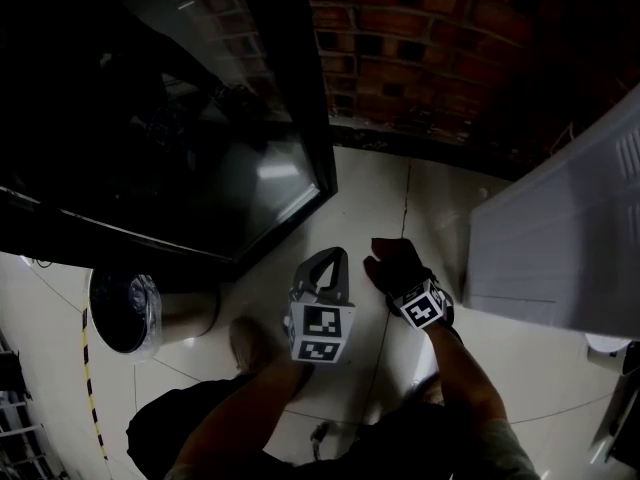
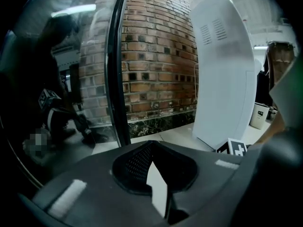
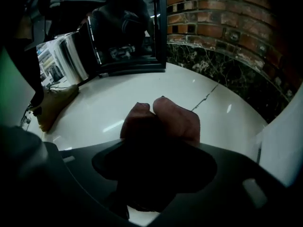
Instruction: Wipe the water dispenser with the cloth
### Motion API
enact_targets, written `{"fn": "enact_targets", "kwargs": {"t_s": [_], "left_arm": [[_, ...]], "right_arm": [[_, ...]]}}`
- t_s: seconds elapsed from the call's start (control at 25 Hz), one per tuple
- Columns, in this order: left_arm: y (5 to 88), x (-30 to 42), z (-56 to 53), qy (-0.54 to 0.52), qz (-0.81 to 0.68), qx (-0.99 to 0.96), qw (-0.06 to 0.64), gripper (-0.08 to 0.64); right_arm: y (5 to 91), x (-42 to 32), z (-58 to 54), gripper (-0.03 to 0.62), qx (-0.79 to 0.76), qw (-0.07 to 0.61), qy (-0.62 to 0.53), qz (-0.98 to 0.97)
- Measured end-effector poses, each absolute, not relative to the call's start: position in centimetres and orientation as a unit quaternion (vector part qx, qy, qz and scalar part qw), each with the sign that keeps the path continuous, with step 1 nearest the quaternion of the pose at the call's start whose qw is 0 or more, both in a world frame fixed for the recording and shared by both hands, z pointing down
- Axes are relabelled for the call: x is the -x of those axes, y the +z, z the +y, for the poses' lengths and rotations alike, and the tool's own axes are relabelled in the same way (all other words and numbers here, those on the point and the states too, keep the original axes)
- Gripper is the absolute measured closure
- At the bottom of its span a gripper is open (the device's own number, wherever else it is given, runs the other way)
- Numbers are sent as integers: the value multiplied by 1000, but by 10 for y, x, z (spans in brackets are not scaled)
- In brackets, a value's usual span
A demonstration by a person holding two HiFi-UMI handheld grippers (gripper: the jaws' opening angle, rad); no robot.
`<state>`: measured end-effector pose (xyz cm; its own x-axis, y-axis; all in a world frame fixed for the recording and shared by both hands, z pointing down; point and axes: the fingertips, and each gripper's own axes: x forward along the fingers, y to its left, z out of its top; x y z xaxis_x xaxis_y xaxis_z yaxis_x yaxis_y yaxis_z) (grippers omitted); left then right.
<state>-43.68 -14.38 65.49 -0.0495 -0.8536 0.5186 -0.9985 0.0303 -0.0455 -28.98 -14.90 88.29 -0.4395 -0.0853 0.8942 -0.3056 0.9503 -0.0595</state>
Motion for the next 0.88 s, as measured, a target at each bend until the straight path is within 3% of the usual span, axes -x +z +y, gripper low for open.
{"fn": "enact_targets", "kwargs": {"t_s": [0.12,0.36,0.6,0.88], "left_arm": [[644,438,-149,200,-697,-667,171,560],[589,423,-170,197,-693,-683,124,560],[483,401,-203,181,-676,-712,44,560],[349,380,-191,85,-660,-746,29,560]], "right_arm": [[879,289,-137,507,-100,534,92,-835],[793,287,-157,523,-151,480,80,-861],[608,283,-204,525,-260,367,1,-893],[397,270,-206,526,-346,330,-174,-861]]}}
